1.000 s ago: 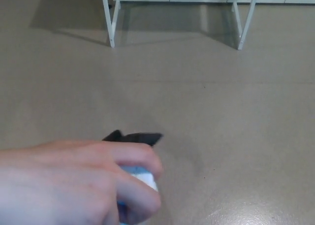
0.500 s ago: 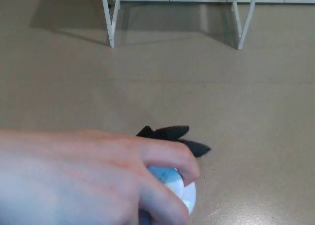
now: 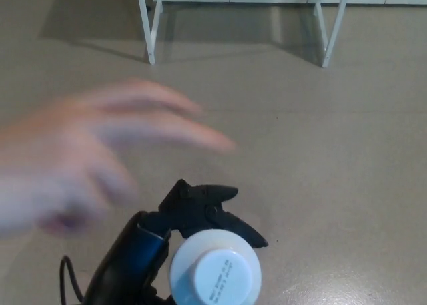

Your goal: The robot picks up a bottle from a person using its left hand and walk towards the table in frontand put the bottle on the table.

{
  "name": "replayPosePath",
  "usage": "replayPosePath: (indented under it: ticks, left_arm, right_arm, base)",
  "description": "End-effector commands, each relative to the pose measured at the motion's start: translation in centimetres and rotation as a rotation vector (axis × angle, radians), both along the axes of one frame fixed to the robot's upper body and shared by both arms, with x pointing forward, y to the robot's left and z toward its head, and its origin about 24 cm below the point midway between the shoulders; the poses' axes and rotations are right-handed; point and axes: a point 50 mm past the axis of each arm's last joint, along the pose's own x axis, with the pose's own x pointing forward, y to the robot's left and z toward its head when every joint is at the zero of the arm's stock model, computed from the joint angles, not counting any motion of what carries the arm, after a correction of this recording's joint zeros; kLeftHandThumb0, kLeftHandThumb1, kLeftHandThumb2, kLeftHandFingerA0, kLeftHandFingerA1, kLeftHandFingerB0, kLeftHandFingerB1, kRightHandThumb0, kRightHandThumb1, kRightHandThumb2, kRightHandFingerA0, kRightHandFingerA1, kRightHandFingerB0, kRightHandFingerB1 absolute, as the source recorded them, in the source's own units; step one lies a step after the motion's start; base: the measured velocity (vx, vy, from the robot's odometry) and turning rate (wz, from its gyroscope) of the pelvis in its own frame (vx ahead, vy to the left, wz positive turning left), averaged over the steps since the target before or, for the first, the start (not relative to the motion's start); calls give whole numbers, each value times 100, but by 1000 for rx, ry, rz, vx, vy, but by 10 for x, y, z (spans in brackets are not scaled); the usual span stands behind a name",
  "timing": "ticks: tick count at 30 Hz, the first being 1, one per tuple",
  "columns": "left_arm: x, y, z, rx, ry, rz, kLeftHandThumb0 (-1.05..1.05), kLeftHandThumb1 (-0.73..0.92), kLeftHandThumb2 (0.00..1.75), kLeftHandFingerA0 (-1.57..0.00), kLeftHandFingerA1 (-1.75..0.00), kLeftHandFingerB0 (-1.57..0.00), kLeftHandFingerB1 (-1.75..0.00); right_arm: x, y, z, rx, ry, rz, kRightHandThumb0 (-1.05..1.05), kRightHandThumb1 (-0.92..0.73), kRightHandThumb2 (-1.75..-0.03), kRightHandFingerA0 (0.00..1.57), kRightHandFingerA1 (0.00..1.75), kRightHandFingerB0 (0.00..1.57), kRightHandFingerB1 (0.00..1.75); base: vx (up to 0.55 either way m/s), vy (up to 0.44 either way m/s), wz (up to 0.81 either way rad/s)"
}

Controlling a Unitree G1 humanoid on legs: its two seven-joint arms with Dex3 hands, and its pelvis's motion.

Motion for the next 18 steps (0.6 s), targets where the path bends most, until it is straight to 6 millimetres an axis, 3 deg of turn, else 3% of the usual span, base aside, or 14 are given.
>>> replayPosePath:
  ticks: [1,2,3,5,6,7,8,9,10,11,15,16,17,18]
  left_arm:
    - [5,1,5,15,-63,33,-46,39,94,-143,-107,-127,-97]
    - [6,1,5,18,-64,33,-46,40,91,-143,-106,-127,-96]
    - [6,1,6,18,-63,30,-44,35,99,-143,-106,-126,-95]
    - [4,0,5,19,-59,24,-44,36,97,-143,-106,-126,-94]
    - [5,-1,5,17,-62,23,-44,38,93,-143,-107,-126,-93]
    - [4,-2,4,10,-61,17,-47,45,84,-139,-107,-125,-91]
    - [3,-3,4,6,-58,15,-47,43,86,-139,-107,-125,-93]
    - [3,-3,4,5,-56,15,-47,43,86,-139,-107,-125,-93]
    - [3,-3,3,5,-49,16,-46,44,86,-141,-106,-126,-92]
    - [3,-3,3,14,-48,17,-44,36,99,-143,-101,-126,-93]
    - [12,-1,6,26,-71,31,-46,37,98,-145,-100,-127,-94]
    - [10,-1,5,21,-69,36,-47,37,96,-146,-105,-128,-96]
    - [9,-1,5,23,-74,37,-46,40,92,-145,-106,-127,-95]
    - [9,0,5,27,-81,39,-45,42,88,-142,-105,-126,-94]
  right_arm:
    - [8,-6,4,-16,-2,-6,-66,-72,-66,51,45,41,38]
    - [8,-6,4,-17,-3,-5,-59,-61,-102,48,61,26,48]
    - [8,-6,4,-14,-5,-8,-62,-77,-63,50,42,42,37]
    - [3,-7,3,-8,2,-19,-62,-77,-63,50,42,42,37]
    - [2,-7,3,-12,5,-18,-58,-61,-101,46,60,27,48]
    - [-1,-8,3,-17,10,-15,-66,-77,-64,50,42,43,36]
    - [-1,-9,3,-19,11,-7,-59,-61,-102,47,60,26,48]
    - [-1,-9,3,-20,10,-4,-59,-61,-102,47,60,26,48]
    - [-1,-9,3,-19,10,-6,-66,-72,-66,49,45,41,38]
    - [-2,-8,3,-17,13,-6,-63,-77,-63,47,42,43,37]
    - [12,-7,5,-20,-2,6,-62,-78,-64,48,42,42,37]
    - [9,-6,4,-24,7,13,-61,-63,-103,47,60,28,48]
    - [8,-6,4,-25,11,12,-64,-74,-65,50,43,43,37]
    - [9,-6,4,-25,11,17,-62,-78,-64,48,41,44,37]
  base:
    - [0,0,0]
    - [0,0,0]
    - [0,0,0]
    - [0,0,0]
    - [0,0,0]
    - [0,0,0]
    - [0,0,0]
    - [0,0,0]
    - [0,0,0]
    - [0,0,0]
    - [0,0,0]
    - [0,0,0]
    - [0,0,0]
    - [0,0,0]
